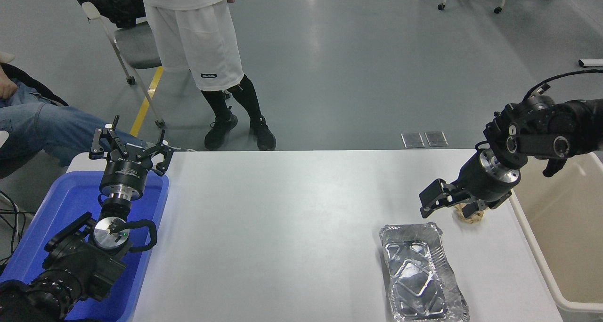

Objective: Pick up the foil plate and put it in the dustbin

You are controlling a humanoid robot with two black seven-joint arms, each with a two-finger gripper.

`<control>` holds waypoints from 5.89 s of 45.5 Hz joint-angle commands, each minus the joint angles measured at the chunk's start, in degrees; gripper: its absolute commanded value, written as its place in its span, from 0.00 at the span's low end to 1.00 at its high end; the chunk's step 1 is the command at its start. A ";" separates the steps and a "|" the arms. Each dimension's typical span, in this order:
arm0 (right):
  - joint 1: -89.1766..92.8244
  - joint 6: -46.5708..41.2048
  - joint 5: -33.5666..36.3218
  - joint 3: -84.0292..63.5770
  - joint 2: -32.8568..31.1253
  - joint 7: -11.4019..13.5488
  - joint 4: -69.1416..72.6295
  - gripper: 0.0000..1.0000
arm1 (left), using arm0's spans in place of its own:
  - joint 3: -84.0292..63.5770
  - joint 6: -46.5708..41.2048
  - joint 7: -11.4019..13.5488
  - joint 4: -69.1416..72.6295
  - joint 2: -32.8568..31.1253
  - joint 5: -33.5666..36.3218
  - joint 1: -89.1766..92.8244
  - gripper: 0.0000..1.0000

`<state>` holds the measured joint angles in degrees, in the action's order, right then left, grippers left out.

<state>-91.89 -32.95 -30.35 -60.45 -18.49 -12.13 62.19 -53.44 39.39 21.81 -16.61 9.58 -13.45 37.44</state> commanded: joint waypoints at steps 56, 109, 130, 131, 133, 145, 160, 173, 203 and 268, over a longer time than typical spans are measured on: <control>23.95 16.69 1.34 6.57 -1.46 9.58 -6.91 0.08 | 0.00 -0.02 -0.01 0.00 0.00 0.00 0.00 0.99; -0.30 1.23 6.18 2.44 -9.63 9.93 6.98 0.00 | 0.00 0.07 -0.01 0.00 0.00 0.00 0.00 0.99; -23.85 -12.05 5.91 -0.28 -12.62 10.02 7.15 0.00 | 0.00 -0.02 -0.01 0.00 0.00 0.00 0.00 0.99; -24.91 -12.05 5.74 -0.37 -12.62 10.02 7.15 0.00 | 0.00 -0.02 -0.01 0.00 0.00 0.00 0.00 0.99; -26.84 -12.05 5.30 -0.46 -12.71 10.02 7.15 0.00 | 0.00 0.07 -0.01 0.00 0.00 0.00 0.00 0.99; -33.79 -12.05 5.12 -1.25 -12.27 11.95 7.15 0.00 | 0.00 -0.02 -0.01 0.00 0.00 0.00 0.00 0.99; -40.21 -12.05 5.12 -1.34 -12.62 12.13 8.47 0.00 | 0.00 -0.02 -0.01 0.00 0.00 0.00 0.00 0.99; -43.55 -12.05 5.12 -1.69 -12.80 12.22 8.47 0.00 | 0.00 -0.02 -0.01 0.00 0.00 0.00 0.00 0.99; -39.95 -12.05 -1.21 -6.60 -22.90 12.57 7.95 0.00 | 0.00 -0.02 -0.01 0.00 0.00 0.00 0.00 0.99; 35.11 -0.38 6.43 34.69 -32.93 12.48 -39.34 0.00 | -0.09 -0.02 0.08 0.00 0.00 0.00 0.00 0.99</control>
<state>-67.61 -41.90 -28.98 -31.29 -52.82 0.41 26.44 -53.51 39.37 21.80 -16.61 9.58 -13.45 37.44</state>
